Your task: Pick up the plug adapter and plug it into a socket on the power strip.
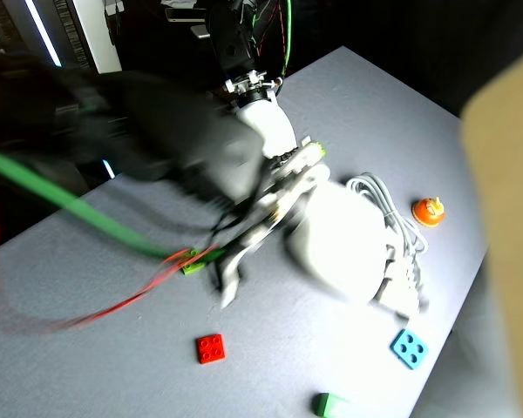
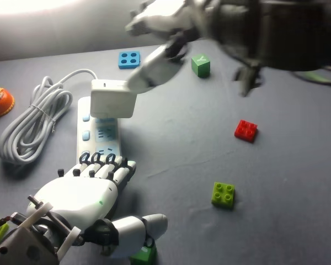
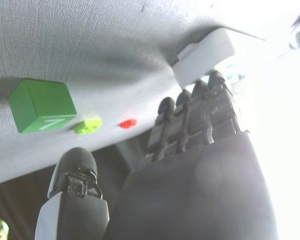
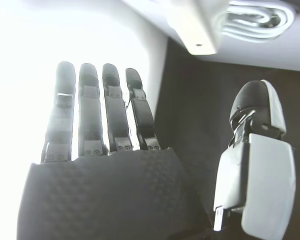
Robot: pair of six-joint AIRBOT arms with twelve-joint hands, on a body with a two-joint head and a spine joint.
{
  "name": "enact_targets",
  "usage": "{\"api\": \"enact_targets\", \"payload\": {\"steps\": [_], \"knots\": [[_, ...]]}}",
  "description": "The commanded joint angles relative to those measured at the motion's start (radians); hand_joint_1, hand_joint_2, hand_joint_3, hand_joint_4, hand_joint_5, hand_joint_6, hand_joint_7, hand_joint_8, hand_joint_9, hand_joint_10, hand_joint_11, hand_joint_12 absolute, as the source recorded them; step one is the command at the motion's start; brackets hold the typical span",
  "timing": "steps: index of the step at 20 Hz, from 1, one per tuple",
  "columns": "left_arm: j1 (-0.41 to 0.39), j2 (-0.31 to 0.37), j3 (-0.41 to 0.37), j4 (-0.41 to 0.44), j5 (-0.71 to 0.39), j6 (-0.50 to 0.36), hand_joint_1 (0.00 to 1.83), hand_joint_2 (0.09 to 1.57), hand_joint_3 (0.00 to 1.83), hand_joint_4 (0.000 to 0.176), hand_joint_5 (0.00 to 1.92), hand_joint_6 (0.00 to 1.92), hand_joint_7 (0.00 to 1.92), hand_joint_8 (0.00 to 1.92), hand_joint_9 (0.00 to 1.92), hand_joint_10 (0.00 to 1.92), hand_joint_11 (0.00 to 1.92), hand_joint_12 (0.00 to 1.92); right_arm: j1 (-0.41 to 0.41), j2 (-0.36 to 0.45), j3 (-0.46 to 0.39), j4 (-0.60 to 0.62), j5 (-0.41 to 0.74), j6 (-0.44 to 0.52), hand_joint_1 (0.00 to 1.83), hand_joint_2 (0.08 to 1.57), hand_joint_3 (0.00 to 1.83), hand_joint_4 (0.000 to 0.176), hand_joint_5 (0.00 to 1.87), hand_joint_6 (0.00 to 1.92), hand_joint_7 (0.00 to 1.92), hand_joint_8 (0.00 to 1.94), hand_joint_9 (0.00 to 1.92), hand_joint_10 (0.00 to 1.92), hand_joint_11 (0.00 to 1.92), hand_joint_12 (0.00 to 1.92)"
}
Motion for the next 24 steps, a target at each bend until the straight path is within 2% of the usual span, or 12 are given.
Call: {"api": "enact_targets", "payload": {"steps": [1,7,11,15,18,20,24], "knots": [[0.003,-0.008,-0.008,-0.005,0.063,-0.018,0.00,1.18,0.00,0.000,0.00,0.00,0.01,0.00,0.00,0.00,0.01,0.01,0.024,0.036,-0.028,-0.028,-0.034,-0.001,0.39,0.91,0.00,0.000,0.26,0.01,0.25,0.00,0.22,0.00,0.00,0.68],[-0.002,0.000,-0.007,-0.004,0.063,-0.017,0.00,1.17,0.00,0.000,0.00,0.00,0.02,0.01,0.01,0.00,0.01,0.02,0.038,0.207,-0.173,-0.023,-0.009,0.000,0.38,0.93,0.00,0.000,0.24,0.00,0.24,0.00,0.21,0.00,0.00,0.64],[-0.013,0.004,-0.003,0.032,0.080,-0.021,0.00,1.18,0.00,0.000,0.00,0.00,0.03,0.00,0.01,0.00,0.01,0.02,0.055,0.286,-0.244,-0.029,0.003,0.000,0.39,0.93,0.00,0.000,0.27,0.01,0.28,0.01,0.24,0.01,0.00,0.76],[-0.027,0.023,0.001,0.043,0.084,-0.021,0.00,1.18,0.00,0.000,0.01,0.00,0.03,0.01,0.02,0.01,0.01,0.01,0.053,0.353,-0.305,-0.032,0.013,0.000,0.38,0.94,0.00,0.000,0.26,0.00,0.27,0.00,0.25,0.00,0.00,0.73],[-0.084,0.035,0.036,0.085,0.151,-0.017,0.00,1.18,0.00,0.000,0.00,0.00,0.03,0.01,0.02,0.01,0.00,0.00,0.045,0.403,-0.342,-0.032,0.011,0.000,0.33,0.96,0.01,0.000,0.27,0.00,0.27,0.00,0.24,0.00,0.00,0.70],[-0.118,0.052,0.048,0.085,0.180,-0.013,0.00,1.18,0.00,0.000,0.00,0.00,0.02,0.00,0.01,0.00,0.00,0.00,0.041,0.424,-0.363,-0.032,0.006,0.000,0.39,0.95,0.00,0.000,0.28,0.00,0.28,0.00,0.25,0.00,0.00,0.75],[-0.176,0.091,0.054,0.085,0.232,0.001,0.00,1.18,0.00,0.000,0.02,0.01,0.02,0.00,0.00,0.00,0.00,0.00,0.035,0.467,-0.415,-0.048,0.020,0.000,0.37,0.95,0.00,0.000,0.28,0.00,0.27,0.00,0.25,0.00,0.00,0.78]]}}
